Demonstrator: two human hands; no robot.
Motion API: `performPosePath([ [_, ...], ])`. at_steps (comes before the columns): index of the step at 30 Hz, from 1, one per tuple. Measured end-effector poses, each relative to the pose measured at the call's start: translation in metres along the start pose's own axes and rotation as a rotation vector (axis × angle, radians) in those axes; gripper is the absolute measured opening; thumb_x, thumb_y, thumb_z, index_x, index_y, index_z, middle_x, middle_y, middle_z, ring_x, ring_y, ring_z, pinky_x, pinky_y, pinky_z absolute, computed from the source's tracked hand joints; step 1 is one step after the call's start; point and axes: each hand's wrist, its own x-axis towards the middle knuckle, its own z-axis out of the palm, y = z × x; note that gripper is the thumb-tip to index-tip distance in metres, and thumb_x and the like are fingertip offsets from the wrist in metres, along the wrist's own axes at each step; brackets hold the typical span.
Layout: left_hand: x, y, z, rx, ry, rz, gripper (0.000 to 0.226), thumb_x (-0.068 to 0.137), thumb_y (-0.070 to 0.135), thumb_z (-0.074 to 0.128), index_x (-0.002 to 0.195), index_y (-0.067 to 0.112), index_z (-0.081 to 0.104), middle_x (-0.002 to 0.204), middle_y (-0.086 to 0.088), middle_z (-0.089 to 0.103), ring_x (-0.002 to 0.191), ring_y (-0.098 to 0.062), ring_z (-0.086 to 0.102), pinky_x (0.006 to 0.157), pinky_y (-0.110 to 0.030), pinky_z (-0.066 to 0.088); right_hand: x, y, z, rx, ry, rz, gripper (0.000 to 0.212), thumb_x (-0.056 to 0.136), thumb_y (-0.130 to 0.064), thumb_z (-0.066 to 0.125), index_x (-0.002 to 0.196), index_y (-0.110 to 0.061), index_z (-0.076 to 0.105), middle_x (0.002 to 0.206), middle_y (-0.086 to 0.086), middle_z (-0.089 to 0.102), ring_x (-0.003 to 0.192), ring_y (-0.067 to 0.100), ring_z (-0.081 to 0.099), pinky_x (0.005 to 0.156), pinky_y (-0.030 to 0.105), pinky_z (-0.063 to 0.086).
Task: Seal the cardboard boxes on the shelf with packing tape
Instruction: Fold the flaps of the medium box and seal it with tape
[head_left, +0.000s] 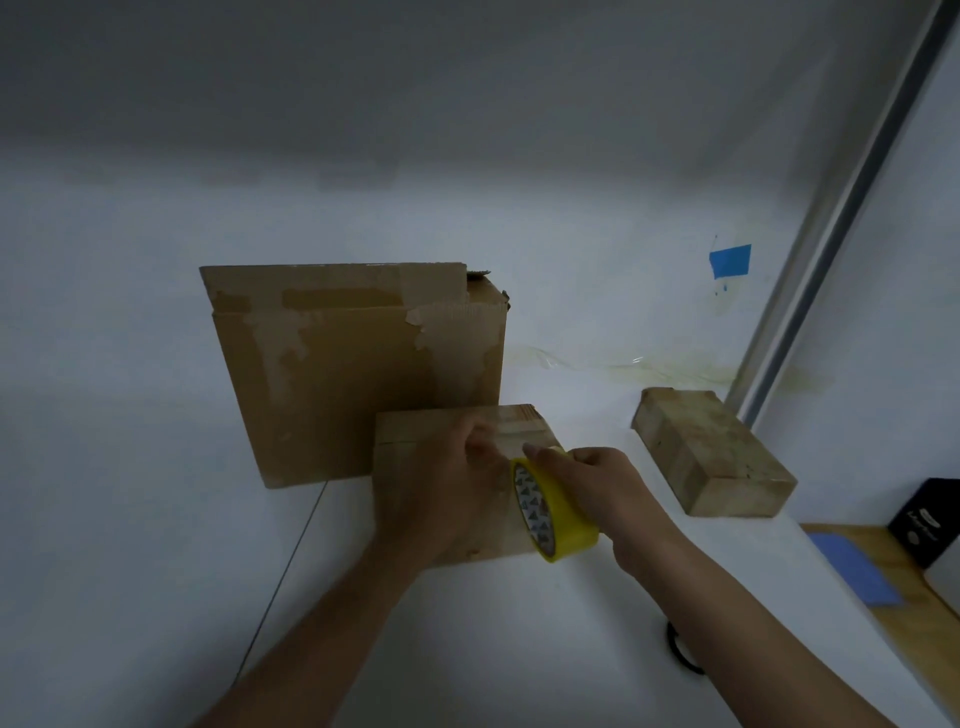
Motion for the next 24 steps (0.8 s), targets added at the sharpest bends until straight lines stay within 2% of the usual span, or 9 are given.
performPosePath([
  [2,-0.021,0.011,0.015,-0.323,0.053,-0.127,0.018,0.096,0.029,0.062,0.111,0.020,0.056,0.096,0.014,0.062,0.086,-0.004,0.062,0.061,-0.004,0.045,-0.003,-0.001,0.000,-0.008,-0.002,-0.009,0.052,0.082,-0.057,0.065,0.098,-0.008,0.069,0.094,0.011,0.068,0.080,0.020,0.063,0.077,0.036,0.051],
  [5,-0.032,0.024,0.034,-0.595,0.091,-0.279,0.044,0.073,0.055,0.071,0.098,0.025,0.051,0.094,0.008,0.064,0.078,0.001,0.061,0.054,-0.007,0.043,-0.004,0.000,0.001,-0.014,-0.019,-0.009,0.044,0.088,-0.051,0.061,0.098,-0.008,0.067,0.104,0.014,0.066,0.090,0.025,0.063,0.088,0.042,0.052],
  [9,-0.038,0.015,0.049,-0.694,0.199,-0.288,0.057,0.058,0.052,0.080,0.100,0.025,0.053,0.099,0.006,0.067,0.085,-0.003,0.066,0.061,-0.010,0.049,-0.008,0.003,0.001,0.026,-0.041,0.024,0.033,0.087,-0.053,0.062,0.078,-0.022,0.056,0.092,0.005,0.061,0.082,0.018,0.058,0.089,0.042,0.050],
  [13,-0.042,0.010,0.059,-0.863,0.152,-0.306,0.082,0.056,0.051,0.091,0.116,0.010,0.054,0.107,-0.004,0.070,0.091,-0.010,0.071,0.071,-0.025,0.057,-0.011,0.010,0.001,0.063,-0.045,0.049,0.034,0.090,-0.052,0.058,0.090,-0.019,0.060,0.094,0.004,0.062,0.086,0.019,0.060,0.089,0.041,0.050],
  [16,-0.045,0.011,0.067,-0.853,0.133,-0.285,0.102,0.047,0.055,0.090,0.129,0.009,0.051,0.119,-0.007,0.068,0.103,-0.020,0.070,0.081,-0.041,0.061,-0.013,0.019,0.002,0.106,-0.066,0.077,0.030,0.095,-0.048,0.052,0.101,-0.019,0.058,0.097,0.002,0.061,0.095,0.023,0.060,0.096,0.044,0.050],
  [18,-0.047,0.012,0.070,-0.829,0.120,-0.277,0.112,0.043,0.059,0.091,0.134,0.010,0.048,0.124,-0.009,0.065,0.108,-0.022,0.068,0.080,-0.035,0.060,-0.014,0.026,0.003,0.117,-0.078,0.068,0.029,0.097,-0.047,0.050,0.093,-0.021,0.059,0.100,0.004,0.063,0.097,0.024,0.061,0.098,0.046,0.049],
  [20,-0.049,0.011,0.073,-0.822,0.110,-0.299,0.111,0.044,0.048,0.095,0.136,0.010,0.045,0.125,-0.007,0.063,0.108,-0.020,0.067,0.075,-0.025,0.058,-0.013,0.033,0.004,0.110,-0.086,0.059,0.033,0.098,-0.047,0.047,0.089,-0.020,0.062,0.104,0.008,0.066,0.100,0.025,0.063,0.099,0.047,0.049],
  [22,-0.050,0.009,0.075,-0.797,0.098,-0.314,0.099,0.055,0.028,0.096,0.137,0.012,0.043,0.127,-0.006,0.061,0.106,-0.014,0.064,0.070,-0.017,0.055,-0.013,0.039,0.002,0.102,-0.095,0.060,0.039,0.099,-0.046,0.045,0.096,-0.013,0.066,0.105,0.011,0.068,0.099,0.026,0.065,0.097,0.046,0.051],
  [24,-0.052,0.006,0.078,-0.810,0.102,-0.327,0.082,0.068,0.012,0.088,0.136,0.015,0.043,0.126,-0.004,0.060,0.103,-0.009,0.062,0.065,-0.012,0.053,-0.010,0.049,-0.004,0.102,-0.083,0.042,0.043,0.100,-0.042,0.046,0.099,-0.005,0.069,0.097,0.013,0.071,0.091,0.025,0.069,0.089,0.042,0.056],
])
